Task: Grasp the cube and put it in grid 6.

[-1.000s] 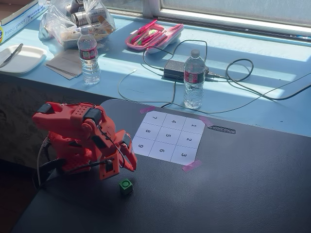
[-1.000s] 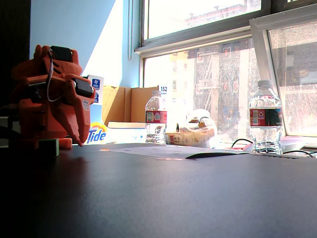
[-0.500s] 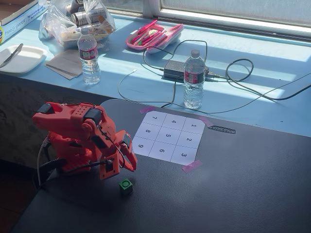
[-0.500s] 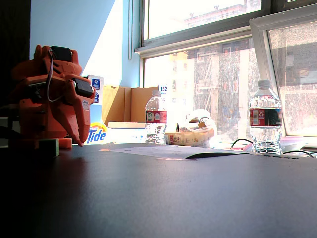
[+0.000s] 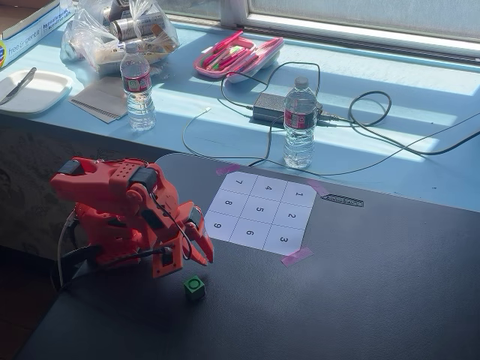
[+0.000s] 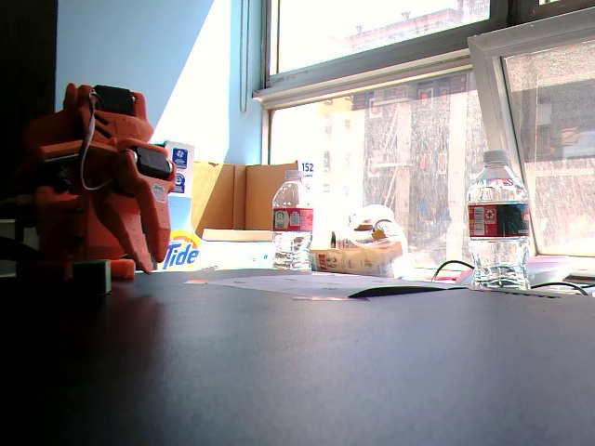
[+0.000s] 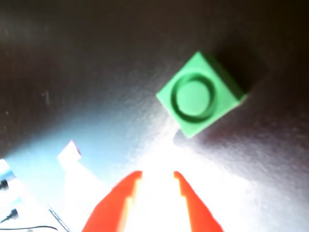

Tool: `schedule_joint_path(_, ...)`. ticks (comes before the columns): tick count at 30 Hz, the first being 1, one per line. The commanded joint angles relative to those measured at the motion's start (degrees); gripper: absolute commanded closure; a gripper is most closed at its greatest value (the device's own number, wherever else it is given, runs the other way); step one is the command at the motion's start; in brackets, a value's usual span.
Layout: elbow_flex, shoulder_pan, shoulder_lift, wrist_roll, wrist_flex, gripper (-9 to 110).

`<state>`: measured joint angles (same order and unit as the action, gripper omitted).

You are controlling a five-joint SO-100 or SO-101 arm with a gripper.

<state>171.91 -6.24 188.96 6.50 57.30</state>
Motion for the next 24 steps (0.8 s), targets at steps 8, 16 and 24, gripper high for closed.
schedule_joint_path(8,-23.6,-3.3,-17.5,-4.8,4.7,87)
schedule_joint_path(16,-50.4,-14.2,-54.4,-13.0,14.3,83)
schedule_joint_path(24,-53.6,-15.3,-66.8,-15.3,14.8,81)
